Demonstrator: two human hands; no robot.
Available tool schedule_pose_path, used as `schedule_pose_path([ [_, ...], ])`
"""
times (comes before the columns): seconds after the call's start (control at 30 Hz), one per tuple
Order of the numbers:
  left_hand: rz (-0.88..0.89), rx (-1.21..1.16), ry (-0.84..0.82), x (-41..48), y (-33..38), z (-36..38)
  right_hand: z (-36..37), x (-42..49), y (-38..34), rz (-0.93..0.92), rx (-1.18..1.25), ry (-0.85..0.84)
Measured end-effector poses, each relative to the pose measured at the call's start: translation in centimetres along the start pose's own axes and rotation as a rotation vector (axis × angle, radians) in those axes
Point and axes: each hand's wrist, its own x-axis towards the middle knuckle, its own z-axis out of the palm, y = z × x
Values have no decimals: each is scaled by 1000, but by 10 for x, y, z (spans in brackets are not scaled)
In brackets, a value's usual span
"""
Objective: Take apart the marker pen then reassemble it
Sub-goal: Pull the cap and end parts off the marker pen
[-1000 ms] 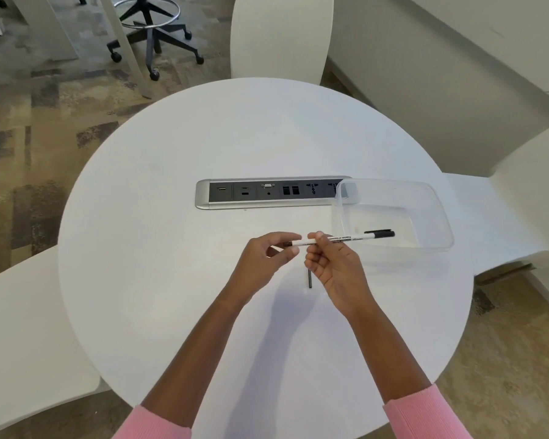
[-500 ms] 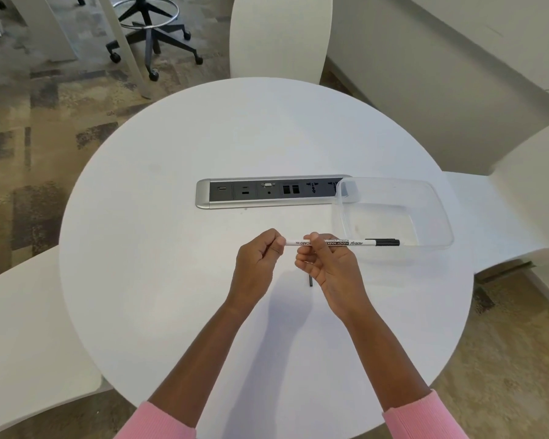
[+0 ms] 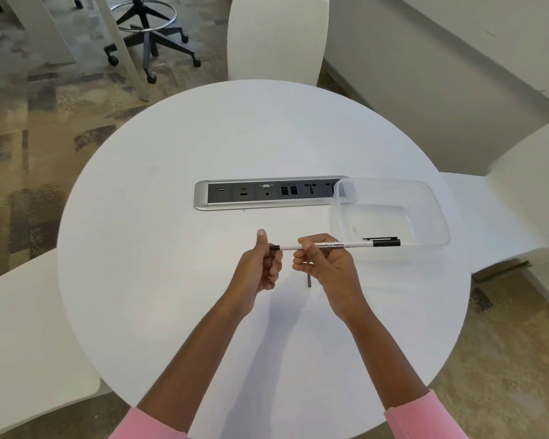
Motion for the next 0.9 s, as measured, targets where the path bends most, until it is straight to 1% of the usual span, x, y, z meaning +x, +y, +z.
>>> schedule_pose_path([
  [0.1, 88, -25, -27, 0, -1, -2, -1, -1, 1, 36, 59, 36],
  [0.17, 167, 20, -26, -1, -3, -4, -2, -1, 2, 57, 99, 50],
  [0.27, 260, 121, 38, 0, -5, -6, -2, -3, 2, 73, 122, 47],
  [0.37, 303, 219, 121, 1, -9, -2, 0, -4, 3, 65, 106, 40],
  [0.5, 345, 249, 218, 3, -12, 4, 4, -4, 1, 16, 48, 33],
  [0.6, 346, 217, 249, 4, -12, 3, 6, -5, 1, -15, 15, 19],
  [0.7, 279, 119, 258, 4, -11, 0, 8, -6, 2, -21, -9, -5],
  [0.8, 243, 59, 210, 3, -8, -1, 9, -6, 3, -7, 4, -16],
  [0.9, 253, 106, 131, 2, -5, -3, 7, -5, 1, 16, 31, -5],
])
